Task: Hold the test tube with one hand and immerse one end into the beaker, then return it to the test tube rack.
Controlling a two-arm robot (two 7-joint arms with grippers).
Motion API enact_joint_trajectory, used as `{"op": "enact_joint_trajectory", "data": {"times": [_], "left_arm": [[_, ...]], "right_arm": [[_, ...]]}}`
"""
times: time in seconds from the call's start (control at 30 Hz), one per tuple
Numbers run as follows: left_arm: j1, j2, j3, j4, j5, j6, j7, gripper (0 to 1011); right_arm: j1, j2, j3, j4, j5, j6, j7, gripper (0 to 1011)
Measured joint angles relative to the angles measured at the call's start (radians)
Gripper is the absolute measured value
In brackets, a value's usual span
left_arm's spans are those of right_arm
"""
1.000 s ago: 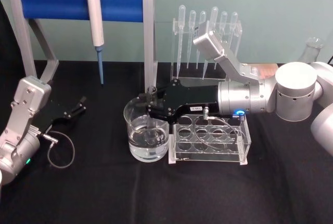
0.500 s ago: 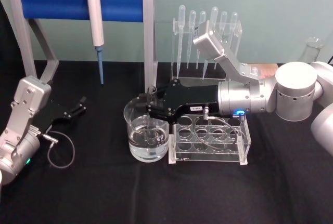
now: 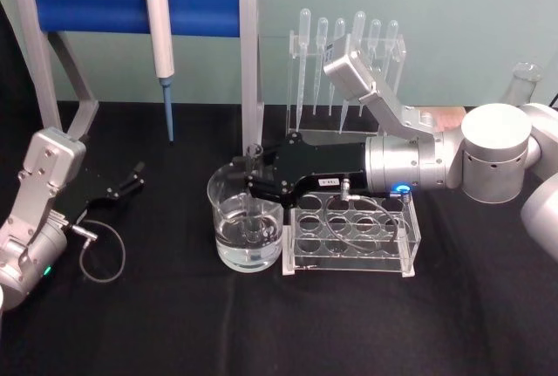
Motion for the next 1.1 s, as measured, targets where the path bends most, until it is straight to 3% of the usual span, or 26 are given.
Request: {"op": "enact_joint_trajectory", "data": {"times": [1.1], "left_arm": [[0.0, 0.0, 0.0, 0.0, 0.0, 0.0, 0.0, 1000]], "right_arm": [[0.0, 0.0, 0.0, 0.0, 0.0, 0.0, 0.0, 226]]}}
